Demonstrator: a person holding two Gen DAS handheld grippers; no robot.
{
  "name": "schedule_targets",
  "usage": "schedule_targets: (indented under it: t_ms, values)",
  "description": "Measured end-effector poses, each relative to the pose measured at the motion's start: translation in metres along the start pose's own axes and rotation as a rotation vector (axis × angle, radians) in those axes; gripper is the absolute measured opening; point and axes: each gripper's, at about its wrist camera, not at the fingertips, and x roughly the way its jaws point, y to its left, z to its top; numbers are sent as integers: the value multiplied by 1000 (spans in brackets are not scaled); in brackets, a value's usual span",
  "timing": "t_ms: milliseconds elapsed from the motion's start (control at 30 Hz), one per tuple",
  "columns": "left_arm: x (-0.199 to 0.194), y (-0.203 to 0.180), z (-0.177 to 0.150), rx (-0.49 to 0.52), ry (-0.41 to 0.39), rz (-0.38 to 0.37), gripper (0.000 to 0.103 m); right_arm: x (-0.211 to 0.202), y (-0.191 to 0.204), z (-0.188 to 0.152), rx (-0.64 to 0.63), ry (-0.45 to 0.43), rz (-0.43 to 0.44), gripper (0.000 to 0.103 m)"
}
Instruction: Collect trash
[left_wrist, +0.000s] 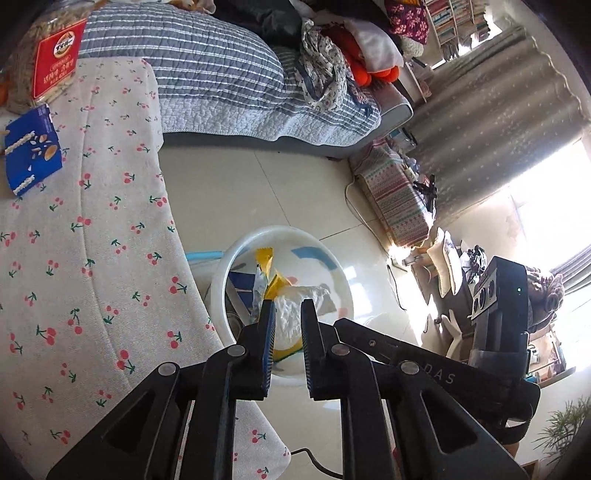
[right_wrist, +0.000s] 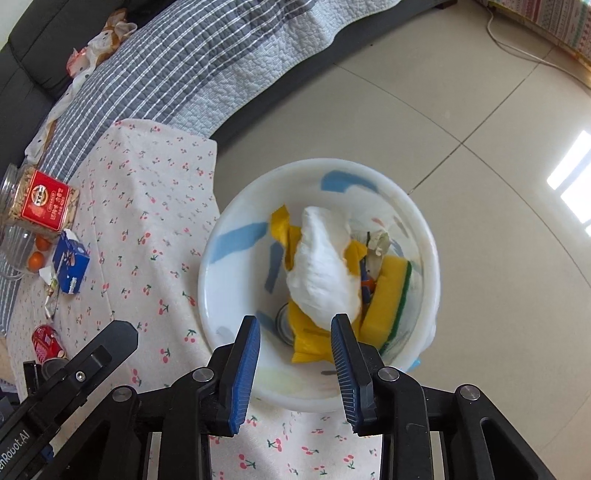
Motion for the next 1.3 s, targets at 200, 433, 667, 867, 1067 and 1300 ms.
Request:
schedule_targets:
  t_ms: [200,433,667,867,1067,1300]
  values:
    - [-18,2,2,13,-7,31,16,-6,1,1,19,-27,-5,36]
    - [-53,14,11,34,-66,139,52,-15,17,2,-18,-75,16,40]
    - [-88,52,26,-28,-85,218,57,-12,52,-5,-84,-67,100,48]
    - [-127,93,45,-88,-109,313,63,-6,100,-25,-230,-12,184,52]
    - [-149,132,66,-48,-111,483,67,-7,146,-50,-345,13,292,54]
    - [-136,163,79,37,-58,588,67,0,169,-42,-320,-79,264,57]
